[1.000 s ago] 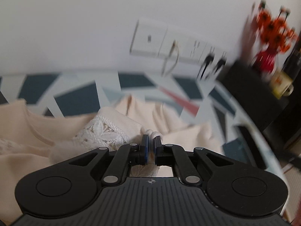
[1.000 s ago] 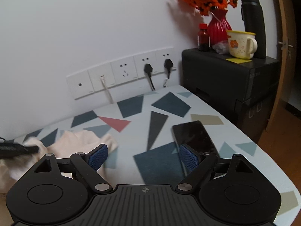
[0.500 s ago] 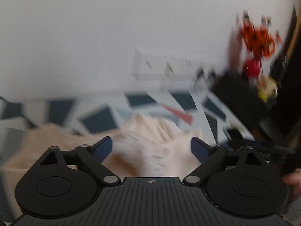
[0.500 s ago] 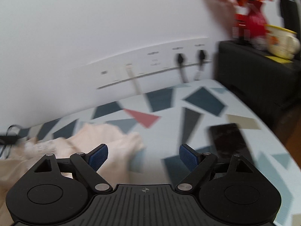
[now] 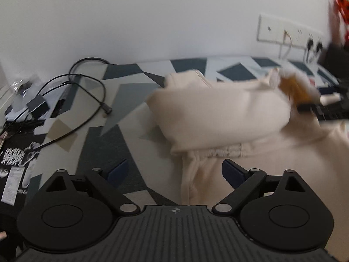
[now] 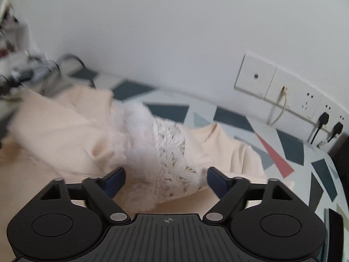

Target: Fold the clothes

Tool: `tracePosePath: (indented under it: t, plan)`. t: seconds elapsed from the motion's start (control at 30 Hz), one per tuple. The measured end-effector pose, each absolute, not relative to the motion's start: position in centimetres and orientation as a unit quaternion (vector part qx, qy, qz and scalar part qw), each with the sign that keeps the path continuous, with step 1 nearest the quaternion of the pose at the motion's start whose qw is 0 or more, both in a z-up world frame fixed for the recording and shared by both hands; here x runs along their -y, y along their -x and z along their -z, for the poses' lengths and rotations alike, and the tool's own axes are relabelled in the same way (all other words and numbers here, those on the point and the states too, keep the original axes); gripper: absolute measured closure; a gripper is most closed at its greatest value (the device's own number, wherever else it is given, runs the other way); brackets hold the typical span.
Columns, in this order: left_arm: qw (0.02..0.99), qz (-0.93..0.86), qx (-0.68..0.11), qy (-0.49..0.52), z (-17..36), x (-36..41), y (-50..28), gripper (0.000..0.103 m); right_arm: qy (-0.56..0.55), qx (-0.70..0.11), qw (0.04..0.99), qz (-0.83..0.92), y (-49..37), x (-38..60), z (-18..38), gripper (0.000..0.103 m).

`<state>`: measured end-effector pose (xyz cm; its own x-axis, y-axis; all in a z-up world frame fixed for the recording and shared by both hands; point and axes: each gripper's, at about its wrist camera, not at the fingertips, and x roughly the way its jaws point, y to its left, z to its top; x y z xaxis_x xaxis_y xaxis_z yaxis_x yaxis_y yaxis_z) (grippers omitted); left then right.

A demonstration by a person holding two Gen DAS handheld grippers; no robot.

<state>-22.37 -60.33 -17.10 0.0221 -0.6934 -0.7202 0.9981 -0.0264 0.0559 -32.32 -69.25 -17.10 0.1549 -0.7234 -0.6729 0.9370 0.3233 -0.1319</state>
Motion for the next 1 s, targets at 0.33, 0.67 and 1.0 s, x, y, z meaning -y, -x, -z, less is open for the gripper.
tracePosePath:
  t: [0.33,0.67,1.0]
  plan:
    - [0.652,0.657,-0.234,-0.298,19.4,60.9,20.9,0.081,-0.250,-0.072,0.683,0.683,42.7,69.5,6.9,0.097]
    - [0.656,0.655,-0.244,-0.287,19.7,60.0,18.8,0.065,-0.382,-0.231,0.563,0.696,48.2,69.4,14.2,0.057]
    - [0.664,0.661,-0.210,-0.280,18.9,60.2,19.9,0.049,-0.314,-0.241,0.570,0.720,46.6,68.1,10.2,0.048]
